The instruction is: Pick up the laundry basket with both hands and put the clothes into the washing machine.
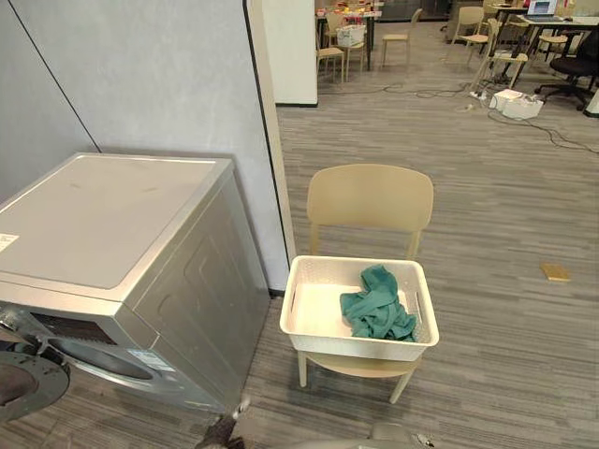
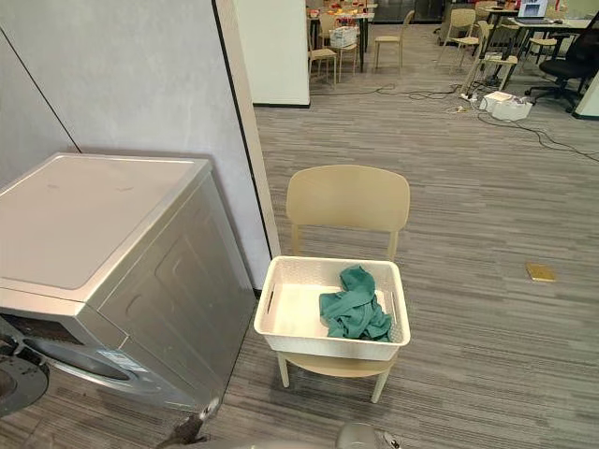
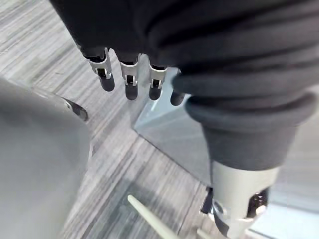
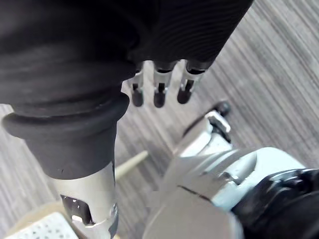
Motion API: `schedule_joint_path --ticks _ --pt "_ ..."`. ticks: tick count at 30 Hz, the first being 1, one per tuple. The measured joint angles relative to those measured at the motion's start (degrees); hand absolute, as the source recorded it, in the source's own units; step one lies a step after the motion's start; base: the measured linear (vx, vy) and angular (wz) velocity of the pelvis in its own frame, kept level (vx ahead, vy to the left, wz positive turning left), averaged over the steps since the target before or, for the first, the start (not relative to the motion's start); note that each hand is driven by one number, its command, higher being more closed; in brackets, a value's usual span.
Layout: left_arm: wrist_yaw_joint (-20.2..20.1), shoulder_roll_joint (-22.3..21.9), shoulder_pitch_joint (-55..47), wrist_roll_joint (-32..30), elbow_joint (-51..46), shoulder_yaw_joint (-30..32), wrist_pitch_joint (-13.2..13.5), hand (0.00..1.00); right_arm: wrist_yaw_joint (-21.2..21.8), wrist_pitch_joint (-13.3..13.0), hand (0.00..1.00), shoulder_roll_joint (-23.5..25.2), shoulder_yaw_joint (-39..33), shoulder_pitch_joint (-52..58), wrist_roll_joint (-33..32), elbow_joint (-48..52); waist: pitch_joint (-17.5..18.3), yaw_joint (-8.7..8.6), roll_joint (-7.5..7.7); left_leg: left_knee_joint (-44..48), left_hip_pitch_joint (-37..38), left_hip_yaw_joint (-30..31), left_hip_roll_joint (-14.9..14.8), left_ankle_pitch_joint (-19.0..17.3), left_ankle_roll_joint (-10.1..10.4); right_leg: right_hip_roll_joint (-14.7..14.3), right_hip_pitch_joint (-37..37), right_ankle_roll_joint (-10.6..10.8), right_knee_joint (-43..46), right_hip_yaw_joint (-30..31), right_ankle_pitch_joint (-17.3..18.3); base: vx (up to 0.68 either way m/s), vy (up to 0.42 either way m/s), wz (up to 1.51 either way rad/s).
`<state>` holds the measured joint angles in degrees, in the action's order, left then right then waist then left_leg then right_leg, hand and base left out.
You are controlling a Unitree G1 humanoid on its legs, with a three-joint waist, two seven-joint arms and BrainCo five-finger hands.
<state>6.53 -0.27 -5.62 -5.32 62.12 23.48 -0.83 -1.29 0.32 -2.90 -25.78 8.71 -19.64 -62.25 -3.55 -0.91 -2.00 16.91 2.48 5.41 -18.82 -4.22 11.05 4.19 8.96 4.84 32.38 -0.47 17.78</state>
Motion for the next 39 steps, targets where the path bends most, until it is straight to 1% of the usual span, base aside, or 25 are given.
schedule_joint_path --ticks 1,2,3,4,5,6,7,8,9,10,11,13,14,15,17,19,23,27,28,30,31,34,35,36,39 --pt "0.00 0.64 -0.51 0.08 -0.88 0.08 -0.09 0.00 -0.15 -0.01 0.00 0.16 0.66 -0.41 0.00 0.35 0.13 -0.02 0.02 3.47 -2.06 0.36 -0.47 1.39 -2.07 -0.62 -1.18 -0.58 -1.41 -0.85 -0.46 0.02 -0.126 0.32" --pt "0.02 1.39 -0.98 0.14 -1.10 0.20 -0.12 0.00 -0.16 -0.08 0.00 0.29 2.17 -0.46 0.01 1.78 0.11 0.09 0.89 7.08 -4.41 -0.02 -0.98 4.02 -5.91 -1.24 -2.76 -1.38 -3.68 -1.22 -1.53 0.02 -0.098 0.26" --pt "0.03 1.66 -1.02 0.18 -1.11 0.22 -0.15 0.00 -0.36 -0.08 0.00 0.46 2.76 -0.38 0.00 3.13 0.27 0.06 0.36 8.35 -5.23 -1.08 -1.54 5.41 -7.71 -1.52 -3.60 -1.95 -4.82 -1.62 -2.15 0.02 -0.121 0.32" --pt "0.09 1.99 -1.15 0.23 -0.98 0.16 -0.23 0.00 -1.37 -0.48 0.00 0.75 3.31 -0.47 -0.05 5.87 -0.26 0.04 1.04 9.52 -6.74 -4.18 -3.12 8.00 -10.03 -2.21 -5.54 -2.69 -7.29 -2.94 -3.87 0.00 -0.128 0.33" --pt "0.15 2.32 -1.13 1.60 -0.77 -0.47 -0.55 0.00 -2.26 -1.07 0.00 1.03 3.31 -0.32 -0.74 8.21 -0.49 -0.13 0.73 9.24 -6.60 -7.41 -4.29 10.11 -10.00 -2.43 -7.00 -3.22 -9.03 -4.19 -4.92 -0.01 -0.165 0.52" --pt "0.20 2.59 -1.08 2.64 -0.74 -1.31 -0.81 0.00 -3.21 -1.80 0.00 1.65 3.37 0.02 -1.26 12.36 -0.50 -0.44 0.80 9.61 -6.20 -11.89 -5.11 10.32 -9.90 -2.46 -8.47 -4.12 -10.90 -5.21 -6.25 -0.05 -0.135 0.43" --pt "1.06 1.75 -1.27 2.99 -0.91 -2.99 -0.77 0.00 -5.11 -2.19 0.00 1.81 3.97 0.34 -1.17 21.64 -0.83 -0.38 -0.19 12.04 -6.78 -15.71 -2.15 3.68 -7.21 -2.31 -9.42 -4.19 -14.66 -5.29 -7.77 -0.08 -0.043 0.19" --pt "1.43 1.78 -1.53 2.68 -0.99 -4.71 -0.62 0.00 -6.39 -2.80 0.00 2.60 4.86 0.50 -0.99 30.68 -0.97 -0.40 -0.45 9.45 -6.14 -14.28 4.06 -1.11 -4.89 -2.23 -9.38 -3.99 -18.04 -4.39 -9.92 -0.09 0.028 -0.10" --pt "1.43 1.96 -1.78 2.21 -1.00 -5.85 -0.51 0.00 -7.04 -3.34 0.00 2.93 4.95 0.70 -0.38 34.09 -0.95 -0.40 -0.58 6.45 -5.11 -14.26 5.79 -1.88 -5.41 -2.31 -9.56 -3.95 -19.13 -4.28 -10.61 -0.04 0.064 -0.12" --pt "1.47 2.11 -2.06 1.85 -0.95 -7.58 -0.50 0.00 -7.99 -4.22 0.00 4.39 5.15 1.14 0.03 40.81 -1.02 -0.56 -1.18 0.39 -2.56 -15.00 6.26 -3.18 -6.00 -3.17 -9.57 -3.41 -20.39 -4.06 -11.35 -0.02 0.060 -0.07" --pt "1.85 2.14 -2.10 1.14 -1.38 -7.84 -0.48 0.00 -9.85 -4.55 0.00 5.51 5.80 1.20 1.59 46.75 -1.02 -0.74 -1.38 -3.18 -0.85 -15.30 6.61 -4.12 -4.67 -2.99 -8.87 -3.30 -20.77 -3.45 -11.77 -0.02 0.061 -0.14" --pt "2.40 1.93 -2.29 -0.61 -1.93 -7.83 -0.52 0.00 -12.06 -4.47 0.00 6.56 7.97 2.53 4.70 56.67 -1.19 0.03 -1.16 -4.82 -0.70 -16.38 7.43 -4.13 -4.47 -2.44 -8.64 -3.01 -21.41 -2.47 -12.68 -0.03 0.081 -0.25" --pt "2.42 1.91 -2.24 -2.33 -2.09 -7.90 -0.59 0.00 -13.46 -4.61 0.00 6.66 10.39 2.93 7.16 64.28 -1.15 -0.07 -1.29 -5.64 -0.53 -16.96 8.03 -3.71 -4.79 -1.79 -8.56 -2.43 -21.78 -2.43 -13.29 0.02 0.103 -0.09" --pt "2.42 1.82 -2.05 -3.97 -2.32 -8.09 -0.66 0.00 -14.03 -5.68 0.00 6.61 12.53 2.94 9.95 70.41 -1.12 -0.41 -1.33 -6.64 -0.28 -17.03 8.81 -2.89 -5.52 -1.11 -8.64 -1.93 -22.30 -2.61 -13.66 0.05 0.084 0.00" --pt "2.56 1.55 -2.04 -6.06 -3.69 -8.84 -0.69 0.00 -14.11 -7.01 0.00 6.50 14.12 2.98 13.06 75.86 -0.99 -0.56 -1.19 -8.61 0.40 -16.91 9.75 -1.73 -5.60 -0.42 -8.64 -1.95 -22.57 -2.70 -13.78 0.07 0.068 0.11" --pt "3.16 2.30 -1.63 -7.44 -4.14 -12.29 -0.64 0.00 -14.68 -8.48 0.00 6.18 15.54 2.80 16.38 79.23 -0.52 -0.41 -0.99 -12.05 1.47 -16.19 11.03 0.56 -5.86 0.41 -8.85 -1.59 -23.63 -3.58 -14.04 0.10 0.045 0.23" --pt "3.55 3.26 -1.57 -8.57 -4.29 -16.14 -0.10 0.00 -13.96 -8.68 0.00 1.98 15.60 1.01 19.99 77.96 -0.28 0.21 -0.92 -13.23 0.85 -14.59 12.11 1.40 -6.26 0.43 -9.77 -1.08 -26.66 -5.56 -15.24 0.10 0.018 0.22" --pt "2.95 5.36 0.31 -8.88 -4.19 -20.67 0.25 0.00 -9.99 -8.71 0.00 -7.20 16.86 -6.64 19.09 68.89 -0.97 0.19 -0.03 -15.27 -3.21 -11.56 12.61 4.02 -6.34 0.43 -8.15 -1.24 -30.22 -8.06 -17.53 -0.01 -0.009 0.35" --pt "2.13 6.18 0.64 -8.89 -4.15 -21.32 0.47 0.00 -8.49 -8.68 0.00 -10.25 18.44 -10.26 18.97 64.35 -1.44 0.41 0.34 -15.26 -4.59 -10.96 12.46 4.45 -6.31 0.17 -7.32 -1.54 -30.88 -8.83 -18.28 -0.04 -0.021 0.19" --pt "1.26 6.87 0.66 -8.95 -4.17 -21.35 0.74 0.00 -6.14 -8.61 0.00 -13.89 21.44 -15.31 17.62 57.32 -2.56 1.10 0.90 -15.07 -5.18 -10.39 12.17 4.64 -6.17 -0.16 -7.27 -1.77 -31.37 -9.05 -18.75 -0.05 -0.027 0.10" --pt "1.04 7.28 0.62 -8.96 -4.14 -21.35 0.87 0.00 -5.52 -8.59 0.00 -16.22 23.84 -17.79 17.29 53.21 -3.33 1.96 1.21 -14.91 -5.35 -10.28 12.00 4.68 -6.10 -0.36 -7.22 -1.84 -31.39 -9.10 -18.87 -0.06 -0.028 0.08" --pt "0.90 8.02 0.65 -8.88 -4.11 -20.98 1.18 0.00 -0.36 -7.74 0.00 -24.09 33.24 -26.55 16.87 43.54 -6.22 2.53 1.89 -14.81 -7.88 -9.16 11.92 5.75 -5.86 -0.52 -5.25 -2.15 -31.52 -9.90 -19.88 -0.08 -0.016 0.11" --pt "0.84 8.20 0.73 -8.88 -4.11 -20.74 1.16 0.00 0.75 -7.39 0.00 -25.23 34.38 -28.16 17.07 42.25 -6.85 2.72 2.01 -14.80 -8.52 -9.10 11.92 6.02 -5.96 -0.55 -4.60 -2.25 -31.56 -9.88 -20.14 -0.11 -0.005 0.05" --pt "0.47 8.50 0.82 -8.88 -4.07 -20.60 1.09 0.00 2.48 -6.35 0.00 -26.79 35.64 -30.52 18.39 39.62 -8.30 3.50 2.30 -14.79 -9.40 -8.93 11.90 6.44 -6.03 -0.60 -3.79 -2.35 -31.59 -9.88 -20.56 -0.11 -0.005 0.06" --pt "-0.06 8.61 0.55 -8.83 -4.00 -20.42 1.00 0.00 4.15 -4.89 0.00 -27.75 36.45 -34.06 19.48 32.19 -10.54 5.05 2.79 -14.69 -10.78 -8.53 11.98 6.91 -5.91 -0.56 -2.58 -2.47 -31.63 -10.03 -21.25 -0.08 0.000 0.04"
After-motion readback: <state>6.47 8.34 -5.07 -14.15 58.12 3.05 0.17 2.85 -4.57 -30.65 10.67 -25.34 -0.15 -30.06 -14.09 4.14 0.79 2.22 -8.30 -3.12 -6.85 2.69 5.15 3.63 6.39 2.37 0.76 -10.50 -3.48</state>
